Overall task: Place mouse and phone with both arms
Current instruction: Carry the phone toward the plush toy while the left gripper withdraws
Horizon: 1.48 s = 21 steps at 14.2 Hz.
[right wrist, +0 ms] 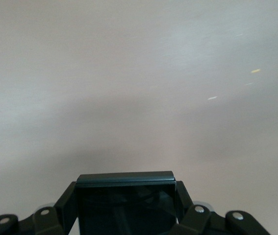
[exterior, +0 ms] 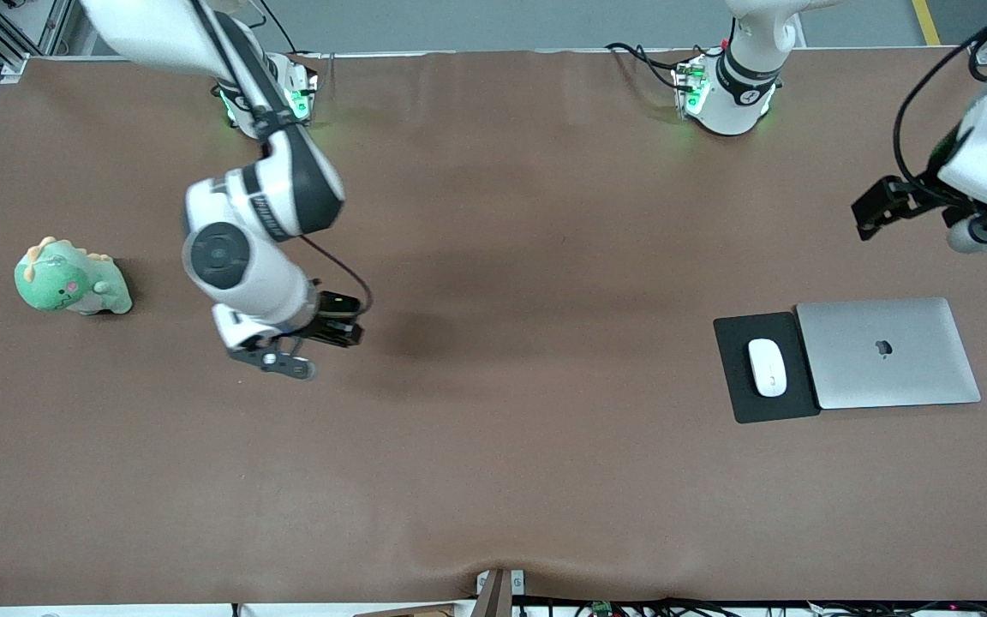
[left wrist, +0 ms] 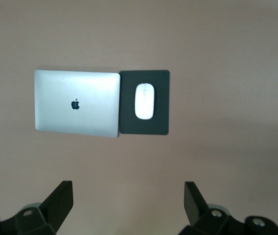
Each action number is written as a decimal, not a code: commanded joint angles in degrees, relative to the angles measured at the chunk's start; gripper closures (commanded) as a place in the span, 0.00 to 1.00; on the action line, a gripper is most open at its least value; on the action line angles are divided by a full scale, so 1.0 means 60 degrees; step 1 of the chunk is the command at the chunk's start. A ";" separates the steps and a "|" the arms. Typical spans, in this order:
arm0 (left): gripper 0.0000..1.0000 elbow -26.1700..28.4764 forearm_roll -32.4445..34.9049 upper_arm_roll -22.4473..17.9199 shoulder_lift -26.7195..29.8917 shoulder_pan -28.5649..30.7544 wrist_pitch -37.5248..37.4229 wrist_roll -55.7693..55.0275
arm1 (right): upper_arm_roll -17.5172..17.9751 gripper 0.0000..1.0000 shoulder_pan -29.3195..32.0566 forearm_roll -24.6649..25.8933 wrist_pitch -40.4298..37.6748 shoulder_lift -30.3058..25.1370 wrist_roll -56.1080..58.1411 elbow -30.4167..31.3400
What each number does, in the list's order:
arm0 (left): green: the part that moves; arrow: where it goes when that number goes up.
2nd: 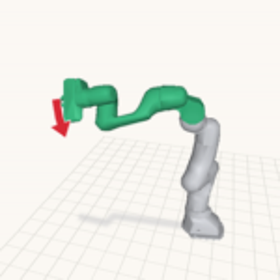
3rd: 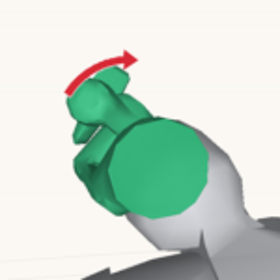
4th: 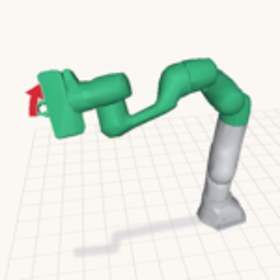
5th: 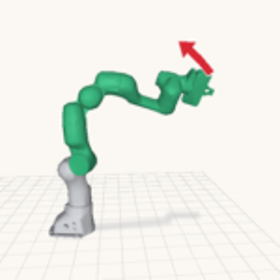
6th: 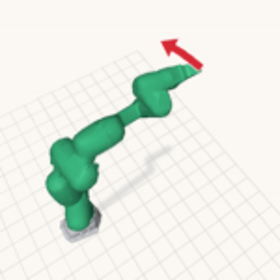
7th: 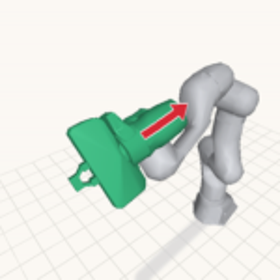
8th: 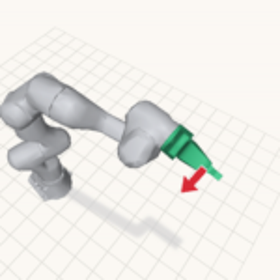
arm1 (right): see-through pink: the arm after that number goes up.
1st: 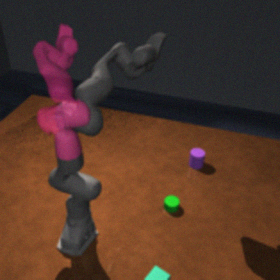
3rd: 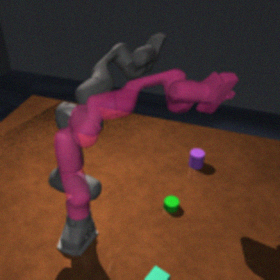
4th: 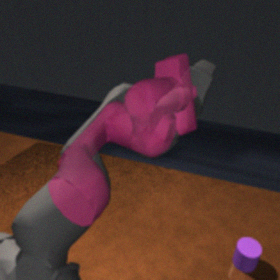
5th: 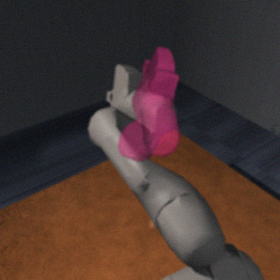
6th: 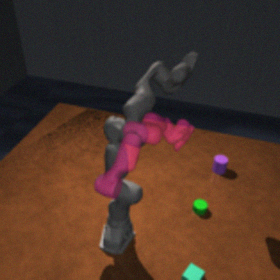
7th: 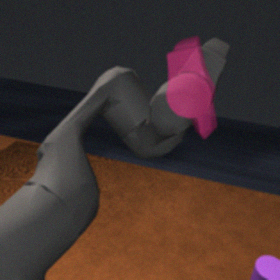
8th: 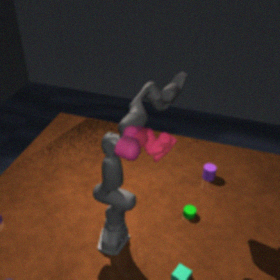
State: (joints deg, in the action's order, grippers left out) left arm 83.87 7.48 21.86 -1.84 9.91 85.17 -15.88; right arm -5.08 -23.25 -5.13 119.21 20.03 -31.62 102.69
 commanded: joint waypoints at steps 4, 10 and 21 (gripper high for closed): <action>0.00 0.0683 -0.0778 -0.2175 0.0819 -0.1941 -0.0205 0.0054 | 0.0187 1.00 0.2684 0.0020 0.0201 -0.1771 0.3696 0.2512; 0.00 0.0669 -0.1260 -0.2340 0.0863 -0.1872 -0.0308 0.0083 | 0.0172 1.00 0.4575 0.0663 0.1398 -0.0968 0.6087 0.2762; 0.00 0.0362 -0.1115 -0.2355 0.0731 -0.1374 -0.0337 0.0186 | 0.0187 1.00 0.6423 0.0708 0.3890 0.1479 0.7877 0.2719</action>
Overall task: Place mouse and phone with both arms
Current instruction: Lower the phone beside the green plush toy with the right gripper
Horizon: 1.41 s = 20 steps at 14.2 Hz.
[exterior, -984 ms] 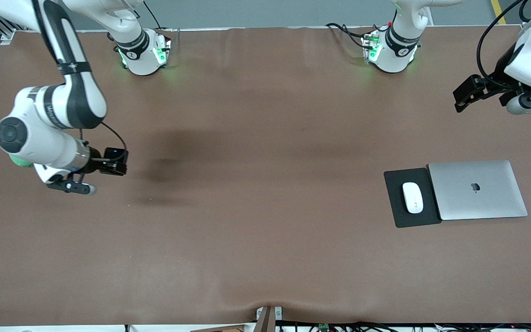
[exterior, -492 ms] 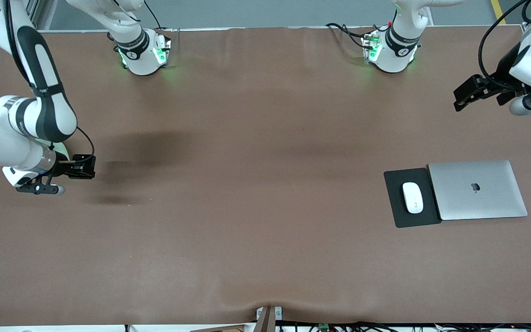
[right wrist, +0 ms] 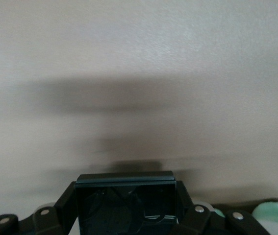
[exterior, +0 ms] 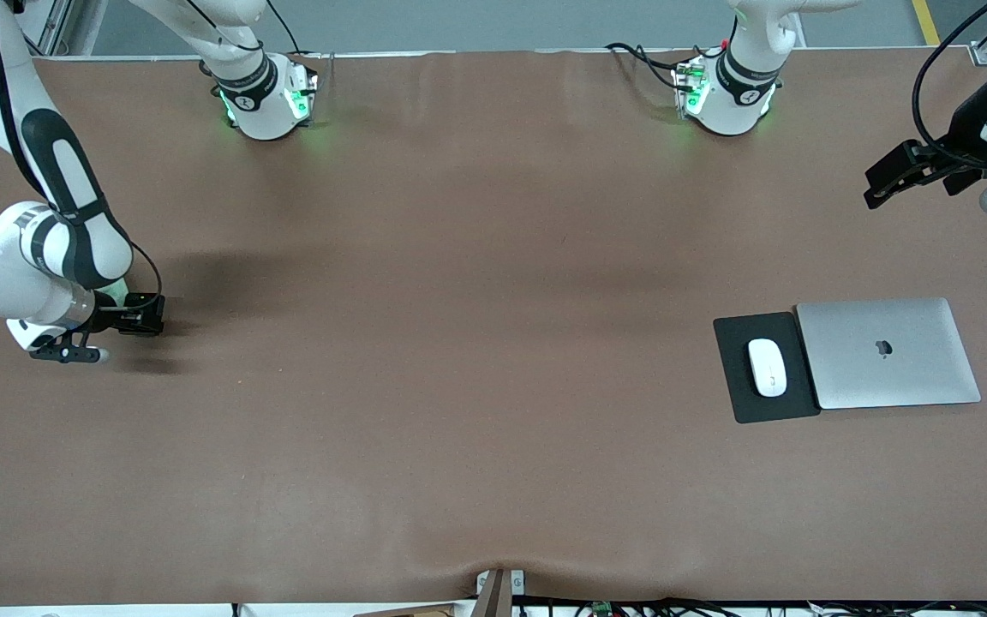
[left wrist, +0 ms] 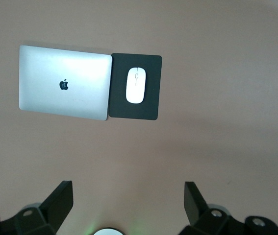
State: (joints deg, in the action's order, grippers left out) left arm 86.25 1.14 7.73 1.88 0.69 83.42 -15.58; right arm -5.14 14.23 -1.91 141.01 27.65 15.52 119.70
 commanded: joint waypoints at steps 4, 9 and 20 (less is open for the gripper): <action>0.00 -0.0035 -0.0116 0.0016 0.0098 0.0412 -0.0046 0.0121 | 0.0198 0.00 0.0119 0.0157 0.0288 0.0314 -0.0009 -0.0188; 0.00 -0.0313 -0.0057 -0.0101 0.0097 0.0514 -0.0046 0.0151 | 0.0242 0.00 -0.0582 0.0157 -0.1728 -0.0226 -0.0329 -0.1284; 0.00 -0.0240 0.0265 0.0001 0.0083 0.0485 -0.0119 0.0092 | 0.0535 0.00 -0.2869 -0.0561 -0.6580 -0.3815 -0.2558 -0.2664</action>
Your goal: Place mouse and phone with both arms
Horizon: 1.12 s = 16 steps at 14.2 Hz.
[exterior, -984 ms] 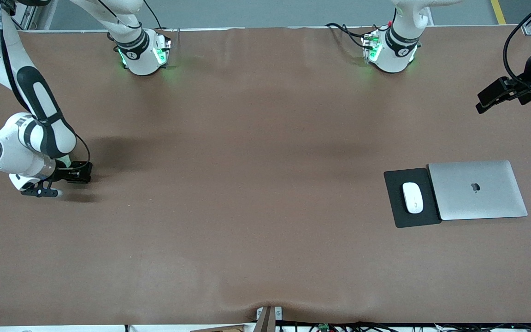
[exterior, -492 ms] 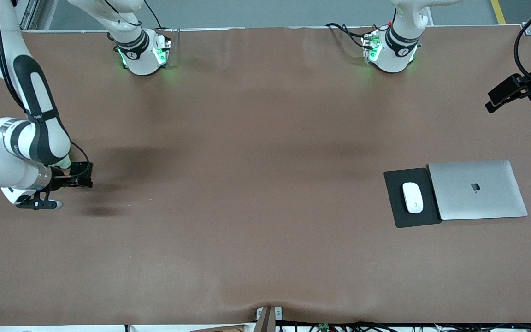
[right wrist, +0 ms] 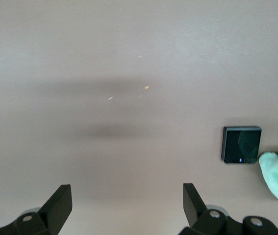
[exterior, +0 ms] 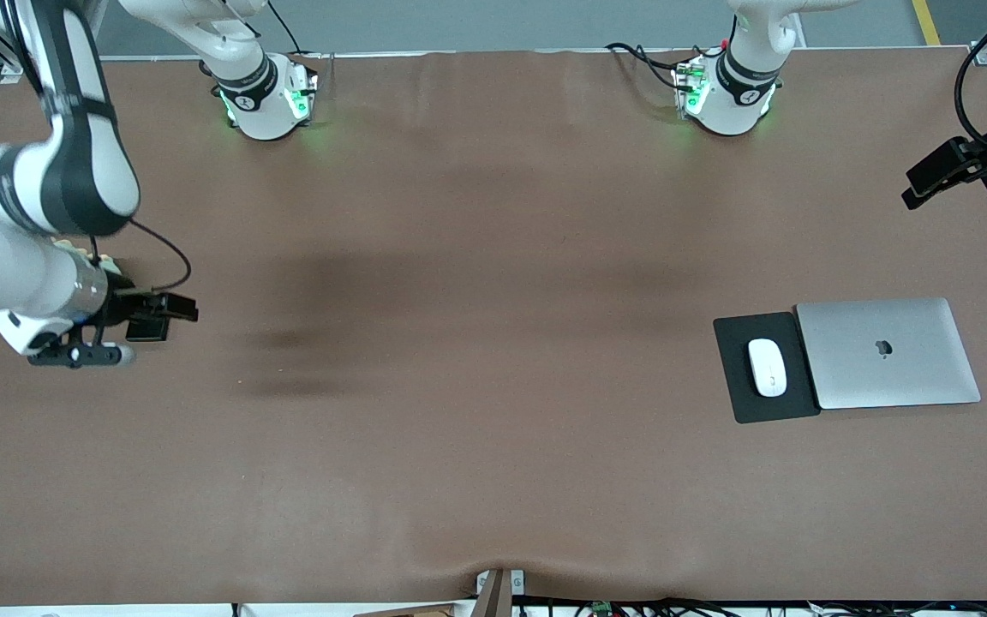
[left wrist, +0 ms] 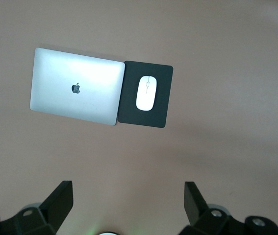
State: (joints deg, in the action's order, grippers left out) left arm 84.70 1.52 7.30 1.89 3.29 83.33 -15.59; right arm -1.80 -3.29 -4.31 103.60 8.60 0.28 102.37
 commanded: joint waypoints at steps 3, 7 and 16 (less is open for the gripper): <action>0.00 -0.0039 0.0041 -0.0014 0.0096 0.0081 -0.0104 0.0152 | 0.0590 0.00 0.0459 -0.0029 -0.1470 -0.1212 -0.0002 -0.0257; 0.00 -0.0054 0.0025 -0.0029 0.0110 0.0154 -0.0119 0.0166 | 0.0740 0.00 0.0666 0.0045 -0.3434 -0.1344 -0.0090 -0.1883; 0.00 -0.0054 0.0025 0.0044 0.0110 0.0139 -0.0265 0.1481 | 0.0769 0.00 0.0710 -0.0043 -0.3716 -0.1931 -0.0353 -0.2033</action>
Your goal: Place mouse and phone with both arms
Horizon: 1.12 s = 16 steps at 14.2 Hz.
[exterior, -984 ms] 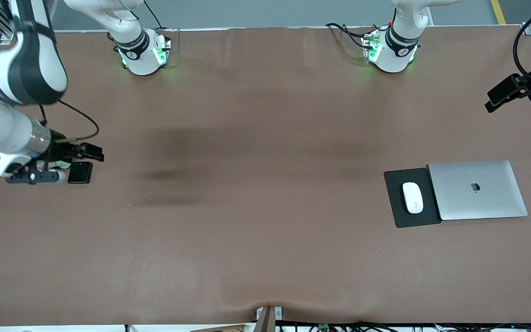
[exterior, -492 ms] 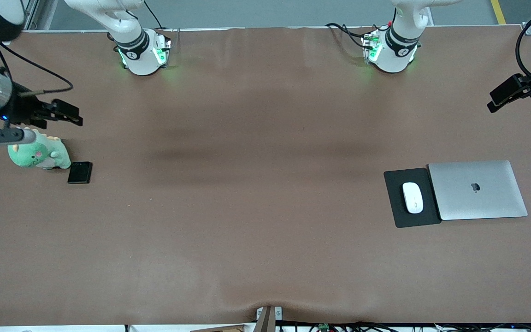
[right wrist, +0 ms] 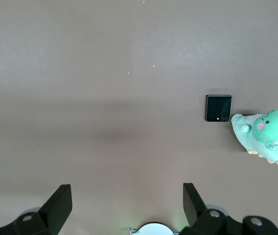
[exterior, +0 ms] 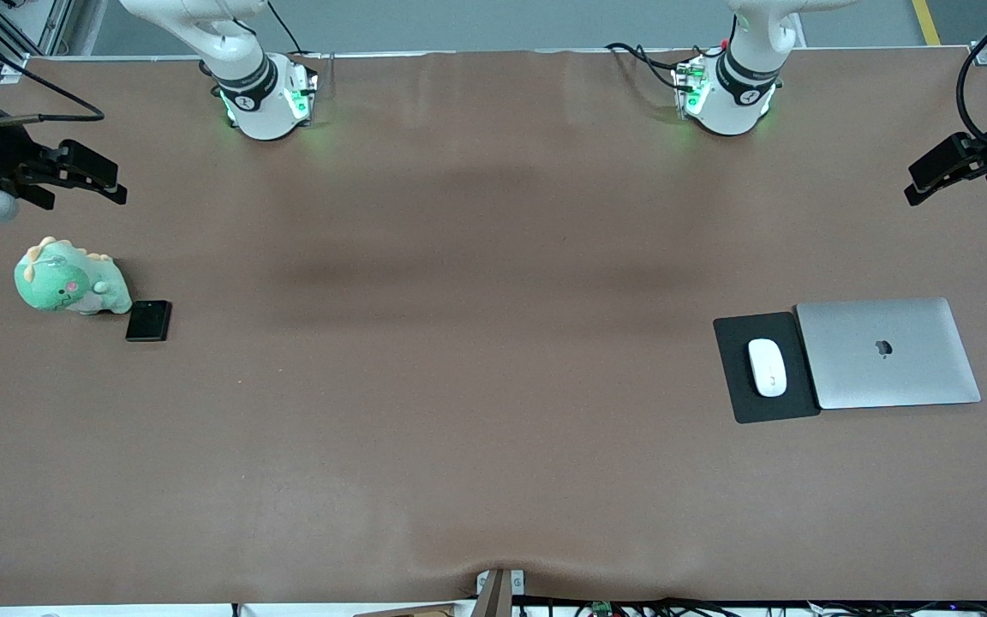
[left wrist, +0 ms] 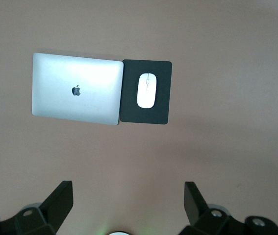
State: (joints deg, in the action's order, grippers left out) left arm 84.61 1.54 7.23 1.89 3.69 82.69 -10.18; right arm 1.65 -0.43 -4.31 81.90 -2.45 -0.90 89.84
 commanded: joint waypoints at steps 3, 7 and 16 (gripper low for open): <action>0.00 -0.0010 0.0050 -0.0018 0.0081 0.0176 -0.0159 0.1257 | 0.0179 0.00 0.0335 -0.0044 -0.0100 -0.0075 -0.0084 0.0071; 0.00 -0.0053 -0.0299 -0.0003 -0.0022 0.0177 -0.0130 0.1243 | 0.0179 0.00 0.0321 -0.0044 -0.0130 -0.0075 -0.0084 0.0056; 0.00 -0.0025 -0.0243 0.0070 -0.0022 0.0104 -0.0334 0.0965 | 0.0194 0.00 0.0321 -0.0030 -0.0115 -0.0045 -0.0069 0.0071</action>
State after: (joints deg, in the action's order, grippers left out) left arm 84.66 0.14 7.41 1.66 4.30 82.23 -3.76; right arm 1.81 0.37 -4.31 81.48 -2.41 -0.90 89.94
